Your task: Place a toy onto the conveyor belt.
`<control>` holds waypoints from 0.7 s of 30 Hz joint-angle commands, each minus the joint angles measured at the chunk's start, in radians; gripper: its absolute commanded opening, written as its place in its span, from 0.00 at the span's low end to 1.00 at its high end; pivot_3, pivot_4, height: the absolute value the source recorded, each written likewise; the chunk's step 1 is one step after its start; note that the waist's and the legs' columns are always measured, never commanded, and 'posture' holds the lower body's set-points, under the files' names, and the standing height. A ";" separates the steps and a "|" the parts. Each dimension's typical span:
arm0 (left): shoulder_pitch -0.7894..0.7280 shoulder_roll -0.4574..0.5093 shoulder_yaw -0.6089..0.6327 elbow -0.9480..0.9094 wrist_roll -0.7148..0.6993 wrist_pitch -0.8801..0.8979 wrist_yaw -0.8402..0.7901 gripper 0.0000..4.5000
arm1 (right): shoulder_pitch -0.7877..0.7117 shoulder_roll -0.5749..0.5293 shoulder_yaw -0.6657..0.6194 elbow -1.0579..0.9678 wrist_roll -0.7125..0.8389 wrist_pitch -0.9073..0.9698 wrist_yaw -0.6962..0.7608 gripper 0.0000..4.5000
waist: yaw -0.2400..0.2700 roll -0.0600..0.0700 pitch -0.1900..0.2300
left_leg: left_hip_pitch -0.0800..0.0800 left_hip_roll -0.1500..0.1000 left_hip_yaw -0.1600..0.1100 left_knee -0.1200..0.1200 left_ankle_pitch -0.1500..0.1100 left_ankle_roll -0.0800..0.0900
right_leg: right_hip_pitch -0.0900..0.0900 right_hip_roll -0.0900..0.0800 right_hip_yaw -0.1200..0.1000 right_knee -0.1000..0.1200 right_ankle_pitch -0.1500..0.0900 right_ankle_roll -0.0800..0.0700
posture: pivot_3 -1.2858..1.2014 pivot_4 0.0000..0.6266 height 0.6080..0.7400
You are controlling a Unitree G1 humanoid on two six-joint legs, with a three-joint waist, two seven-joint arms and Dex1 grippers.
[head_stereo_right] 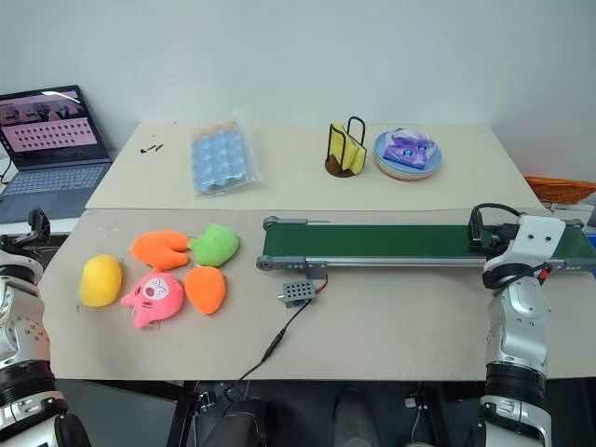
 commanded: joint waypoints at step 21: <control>0.011 -0.051 0.041 -0.103 -0.147 0.116 -0.011 0.98 | 0.130 0.004 0.425 -0.675 0.551 0.408 0.777 1.00 | 0.026 -0.005 -0.002 | -0.003 0.008 -0.001 0.001 -0.003 -0.001 | 0.000 0.008 -0.002 -0.010 0.004 -0.003 | 0.52 0.24 1.00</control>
